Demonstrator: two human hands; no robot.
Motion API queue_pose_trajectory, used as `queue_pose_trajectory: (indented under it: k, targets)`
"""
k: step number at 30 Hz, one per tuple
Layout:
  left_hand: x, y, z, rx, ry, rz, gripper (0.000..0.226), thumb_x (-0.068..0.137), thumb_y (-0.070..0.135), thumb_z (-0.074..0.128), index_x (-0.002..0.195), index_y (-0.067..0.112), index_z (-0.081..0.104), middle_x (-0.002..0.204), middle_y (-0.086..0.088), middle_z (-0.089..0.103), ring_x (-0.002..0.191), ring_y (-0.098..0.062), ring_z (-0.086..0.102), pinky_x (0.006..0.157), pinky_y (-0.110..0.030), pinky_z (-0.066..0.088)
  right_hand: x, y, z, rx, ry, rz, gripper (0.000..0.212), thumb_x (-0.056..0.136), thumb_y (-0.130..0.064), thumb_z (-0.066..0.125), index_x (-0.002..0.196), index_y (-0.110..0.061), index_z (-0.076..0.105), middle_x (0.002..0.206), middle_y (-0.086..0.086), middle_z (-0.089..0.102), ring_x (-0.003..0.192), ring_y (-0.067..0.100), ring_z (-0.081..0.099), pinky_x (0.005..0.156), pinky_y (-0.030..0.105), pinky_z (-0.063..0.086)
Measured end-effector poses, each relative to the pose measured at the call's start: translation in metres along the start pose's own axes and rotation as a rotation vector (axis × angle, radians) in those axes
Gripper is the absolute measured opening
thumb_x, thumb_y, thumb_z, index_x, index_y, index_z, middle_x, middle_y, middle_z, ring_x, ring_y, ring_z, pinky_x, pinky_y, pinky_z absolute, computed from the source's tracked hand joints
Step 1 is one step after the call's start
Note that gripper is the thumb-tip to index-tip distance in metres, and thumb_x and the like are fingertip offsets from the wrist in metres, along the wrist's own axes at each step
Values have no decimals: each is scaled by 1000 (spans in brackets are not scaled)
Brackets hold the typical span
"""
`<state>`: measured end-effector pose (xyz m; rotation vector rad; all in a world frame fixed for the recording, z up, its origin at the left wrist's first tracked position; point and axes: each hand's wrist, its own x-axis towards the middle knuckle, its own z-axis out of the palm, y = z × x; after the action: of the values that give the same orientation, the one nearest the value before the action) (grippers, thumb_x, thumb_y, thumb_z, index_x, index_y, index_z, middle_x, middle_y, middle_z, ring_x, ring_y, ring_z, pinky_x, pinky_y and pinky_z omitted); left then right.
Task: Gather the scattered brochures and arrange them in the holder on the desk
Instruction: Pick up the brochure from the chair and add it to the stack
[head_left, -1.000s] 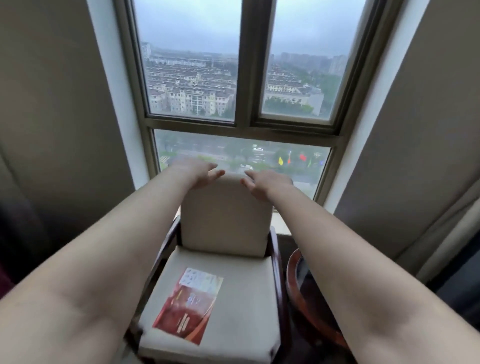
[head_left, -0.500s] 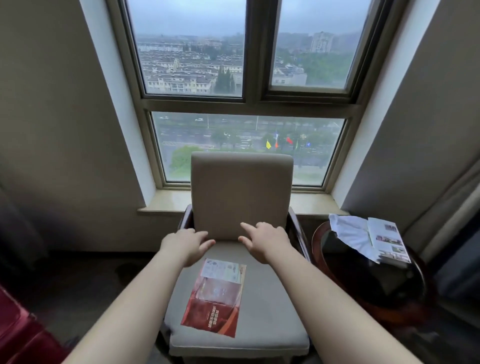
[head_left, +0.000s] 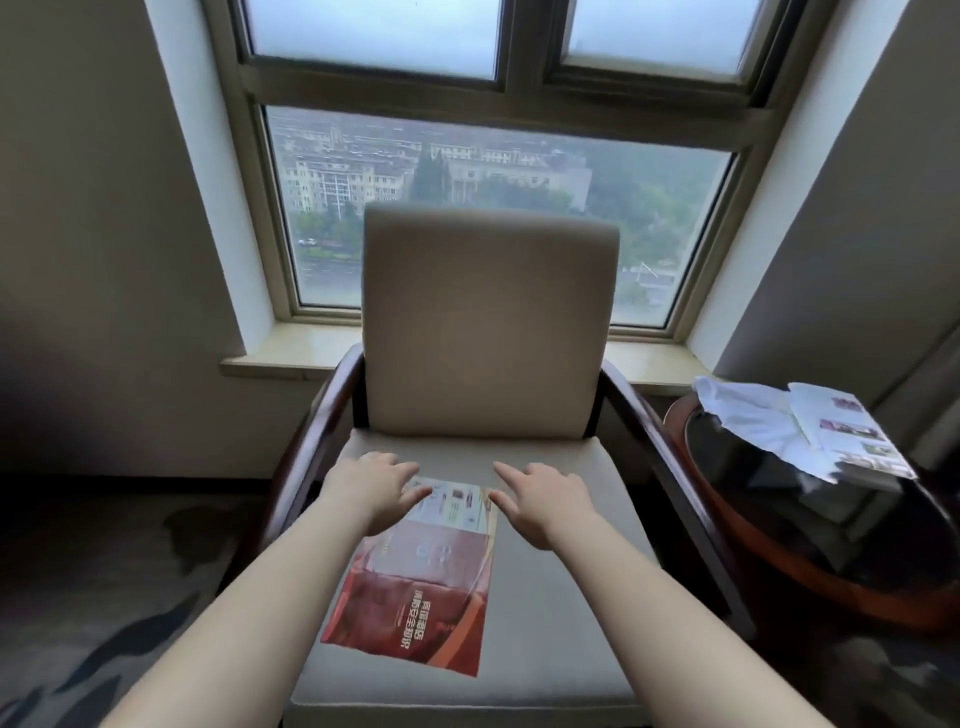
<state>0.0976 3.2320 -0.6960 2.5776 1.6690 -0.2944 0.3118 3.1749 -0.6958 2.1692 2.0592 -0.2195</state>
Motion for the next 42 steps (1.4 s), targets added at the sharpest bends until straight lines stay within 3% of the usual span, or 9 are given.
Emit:
queue_pose_trajectory:
  k: [7,14,18,25,30,32,34,39,42]
  targets:
    - [37,5,131,-103,-73,52,65,88,64,42,144,30,36,151,0,38,138,-20,35,109,-39,36,43,2,116,-21,16,-58,57,97,-57,24,150,-37,22,144,8,45,131,27,45,98,41,40]
    - [39,14,211,-189,-111,149,130,45,79,67,151,37,7,162,0,1,150,-19,3,122,-37,10,74,9,156,16,111,-94,57,97,-58,24,150,-38,23,148,5,41,133,27,43,99,43,42]
    - [33,10,214,-293,-60,203,114,48,70,76,146,43,25,159,8,20,146,-13,19,118,-29,18,78,7,159,131,86,-162,59,93,-60,39,146,-35,33,147,5,43,134,26,43,108,42,39]
    - [20,21,168,-189,255,157,41,62,44,77,97,25,66,93,8,65,95,-17,61,67,-27,39,63,-3,144,346,-29,-173,70,75,-76,52,121,-24,64,124,1,64,113,20,58,94,36,47]
    - [23,27,118,-237,551,180,17,71,35,74,86,27,74,87,5,73,88,-17,64,75,-25,43,49,-11,111,730,-184,-245,48,70,-55,70,96,-15,74,79,1,69,69,17,63,62,27,50]
    - [23,31,104,-196,659,170,12,74,32,72,84,28,74,85,6,73,90,-16,63,95,-27,39,45,-17,97,780,-63,-258,15,76,-28,68,87,-19,73,71,-2,65,64,16,61,60,27,49]
    - [22,34,98,-196,779,133,12,76,28,68,86,27,74,85,4,72,96,-18,62,105,-29,32,43,-22,83,602,157,-276,21,74,-11,56,86,-20,72,77,0,67,74,19,62,67,33,53]
    - [23,40,115,-506,1092,-107,69,70,22,79,133,23,52,144,-4,47,134,-27,38,116,-46,23,42,-24,70,544,394,-259,40,72,0,45,94,-22,71,95,3,71,91,24,64,78,37,56]
    - [30,47,129,-866,1009,-384,104,67,40,82,149,20,21,157,-16,15,142,-34,18,117,-48,19,44,-19,72,703,395,-160,41,73,4,44,93,-20,71,89,3,68,90,26,64,76,37,54]
